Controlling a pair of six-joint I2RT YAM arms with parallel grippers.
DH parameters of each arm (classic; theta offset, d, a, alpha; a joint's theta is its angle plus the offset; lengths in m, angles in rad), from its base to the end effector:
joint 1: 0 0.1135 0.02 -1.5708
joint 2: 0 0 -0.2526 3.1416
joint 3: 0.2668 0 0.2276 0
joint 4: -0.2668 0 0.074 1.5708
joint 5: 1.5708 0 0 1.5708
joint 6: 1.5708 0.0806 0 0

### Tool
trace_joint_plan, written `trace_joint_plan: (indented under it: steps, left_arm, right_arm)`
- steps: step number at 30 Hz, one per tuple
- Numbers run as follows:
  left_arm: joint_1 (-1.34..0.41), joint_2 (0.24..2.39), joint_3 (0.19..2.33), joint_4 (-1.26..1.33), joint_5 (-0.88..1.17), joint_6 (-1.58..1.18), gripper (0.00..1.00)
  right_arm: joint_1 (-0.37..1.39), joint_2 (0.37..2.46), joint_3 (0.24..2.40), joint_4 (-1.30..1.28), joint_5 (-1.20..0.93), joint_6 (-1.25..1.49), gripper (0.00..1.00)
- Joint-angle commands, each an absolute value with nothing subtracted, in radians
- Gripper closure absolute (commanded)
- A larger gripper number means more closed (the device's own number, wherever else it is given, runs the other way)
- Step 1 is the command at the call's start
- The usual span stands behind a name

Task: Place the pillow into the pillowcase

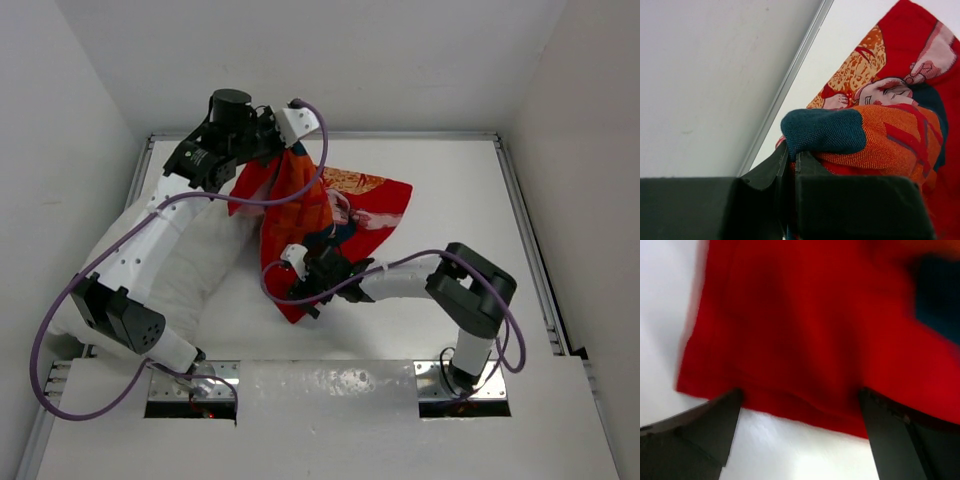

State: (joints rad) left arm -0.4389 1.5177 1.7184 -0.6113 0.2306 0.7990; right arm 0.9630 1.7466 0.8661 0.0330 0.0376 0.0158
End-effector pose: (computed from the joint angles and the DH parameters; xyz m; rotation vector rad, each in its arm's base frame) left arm 0.3086 -0.1652 0.4075 1.2611 1.5134 0.0067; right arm 0.2038 0.2877 0.1153 -1.1052 2.1948 0.3962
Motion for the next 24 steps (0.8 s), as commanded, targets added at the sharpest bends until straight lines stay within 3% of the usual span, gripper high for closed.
trace_joint_plan:
  steps: [1,2,5,6,8,12,16,19,24]
  left_arm:
    - [-0.439,1.474,1.714,-0.531,0.175,0.772,1.00]
    - [-0.439,1.473,1.713,-0.531,0.172,0.767,1.00]
    - [-0.436,1.465,1.712,-0.525,0.149,0.752,1.00]
    - [-0.433,1.462,1.713,-0.519,0.135,0.749,1.00]
    - [-0.427,1.456,1.717,-0.511,0.121,0.739,1.00]
    - [-0.423,1.437,1.730,-0.520,0.121,0.736,1.00]
    - [-0.423,1.425,1.766,-0.572,0.204,0.773,1.00]
    - [-0.425,1.411,1.796,-0.623,0.342,0.792,1.00]
    - [-0.425,1.463,1.983,-0.761,0.720,0.691,1.00]
  right_arm:
    - [0.971,1.888,0.896,0.155,0.087,0.023,0.01]
    - [0.968,1.913,0.900,0.156,0.104,0.023,0.02]
    - [0.951,1.980,0.957,0.063,0.118,0.038,0.47]
    - [0.945,1.980,0.975,0.031,0.117,0.054,0.69]
    - [0.927,1.909,0.933,-0.021,0.124,0.104,1.00]
    - [0.878,1.576,0.800,0.029,0.239,0.198,1.00]
    - [0.816,1.220,0.863,-0.108,0.469,0.210,1.00]
    - [0.807,1.048,1.050,-0.233,0.636,0.135,1.00]
    - [0.805,1.020,1.458,-0.415,0.855,-0.050,1.00]
